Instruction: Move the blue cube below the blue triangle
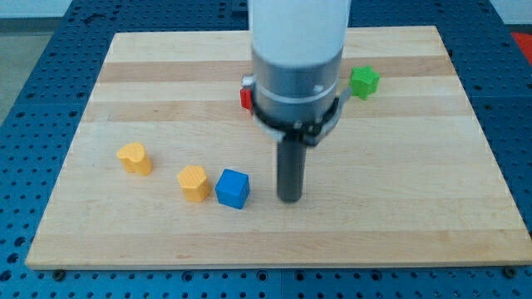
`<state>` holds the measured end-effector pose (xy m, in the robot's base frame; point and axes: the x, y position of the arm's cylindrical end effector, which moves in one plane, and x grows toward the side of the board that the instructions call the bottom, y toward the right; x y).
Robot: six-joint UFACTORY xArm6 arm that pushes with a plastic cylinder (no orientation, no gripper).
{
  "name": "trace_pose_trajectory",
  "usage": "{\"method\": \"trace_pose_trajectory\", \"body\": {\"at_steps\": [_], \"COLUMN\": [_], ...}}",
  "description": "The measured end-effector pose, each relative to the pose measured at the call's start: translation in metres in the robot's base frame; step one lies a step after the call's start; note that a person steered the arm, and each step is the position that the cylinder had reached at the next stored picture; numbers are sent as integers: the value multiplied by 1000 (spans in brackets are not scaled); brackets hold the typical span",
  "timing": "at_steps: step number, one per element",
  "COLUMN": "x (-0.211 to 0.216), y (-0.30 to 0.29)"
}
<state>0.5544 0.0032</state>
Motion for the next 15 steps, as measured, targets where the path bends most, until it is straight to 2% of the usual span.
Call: {"method": "trace_pose_trajectory", "body": {"at_steps": [1, 2, 3, 5, 8, 10, 11, 12, 15], "x": [17, -1, -21, 15, -18, -16, -2, 5, -38], "y": [-63, -121, -119, -100, -72, -44, -48, -83, -76]}}
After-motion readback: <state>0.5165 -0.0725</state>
